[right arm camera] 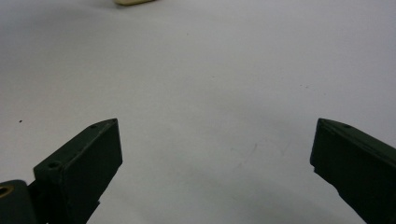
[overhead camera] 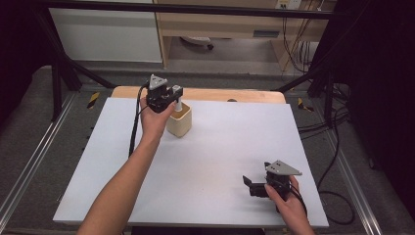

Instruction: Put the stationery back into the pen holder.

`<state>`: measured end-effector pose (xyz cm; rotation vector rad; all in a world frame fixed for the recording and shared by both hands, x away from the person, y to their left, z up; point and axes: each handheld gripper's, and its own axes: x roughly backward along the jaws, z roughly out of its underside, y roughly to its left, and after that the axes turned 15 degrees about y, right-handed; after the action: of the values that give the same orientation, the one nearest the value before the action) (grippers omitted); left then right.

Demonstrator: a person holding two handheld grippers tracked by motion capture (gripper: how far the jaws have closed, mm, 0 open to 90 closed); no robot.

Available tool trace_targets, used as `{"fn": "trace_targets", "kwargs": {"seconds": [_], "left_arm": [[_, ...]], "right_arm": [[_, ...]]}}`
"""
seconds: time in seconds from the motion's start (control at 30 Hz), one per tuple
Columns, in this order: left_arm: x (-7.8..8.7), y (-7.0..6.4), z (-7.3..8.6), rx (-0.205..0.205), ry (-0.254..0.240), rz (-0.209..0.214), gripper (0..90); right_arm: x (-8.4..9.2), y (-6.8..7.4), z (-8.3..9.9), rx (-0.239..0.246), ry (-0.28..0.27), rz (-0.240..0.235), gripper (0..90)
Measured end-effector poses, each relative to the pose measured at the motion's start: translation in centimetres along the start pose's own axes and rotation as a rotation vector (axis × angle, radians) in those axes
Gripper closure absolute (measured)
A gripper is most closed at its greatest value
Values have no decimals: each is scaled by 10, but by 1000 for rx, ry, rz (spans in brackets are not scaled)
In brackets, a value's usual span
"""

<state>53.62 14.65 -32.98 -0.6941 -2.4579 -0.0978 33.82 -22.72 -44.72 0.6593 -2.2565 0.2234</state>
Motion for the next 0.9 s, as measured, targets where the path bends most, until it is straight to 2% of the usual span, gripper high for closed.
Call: {"fn": "trace_targets", "kwargs": {"seconds": [0.43, 0.6, 0.9], "left_arm": [[-7, 3, 12, 10, 23, -6, 712], [-9, 3, 15, 0, 36, -16, 711], [-13, 3, 24, 13, 42, -12, 711]], "right_arm": [[0, 0, 0, 5, 3, 0, 29], [-1, 0, 0, 4, 2, 0, 29], [0, 1, 0, 5, 3, -4, 29]]}}
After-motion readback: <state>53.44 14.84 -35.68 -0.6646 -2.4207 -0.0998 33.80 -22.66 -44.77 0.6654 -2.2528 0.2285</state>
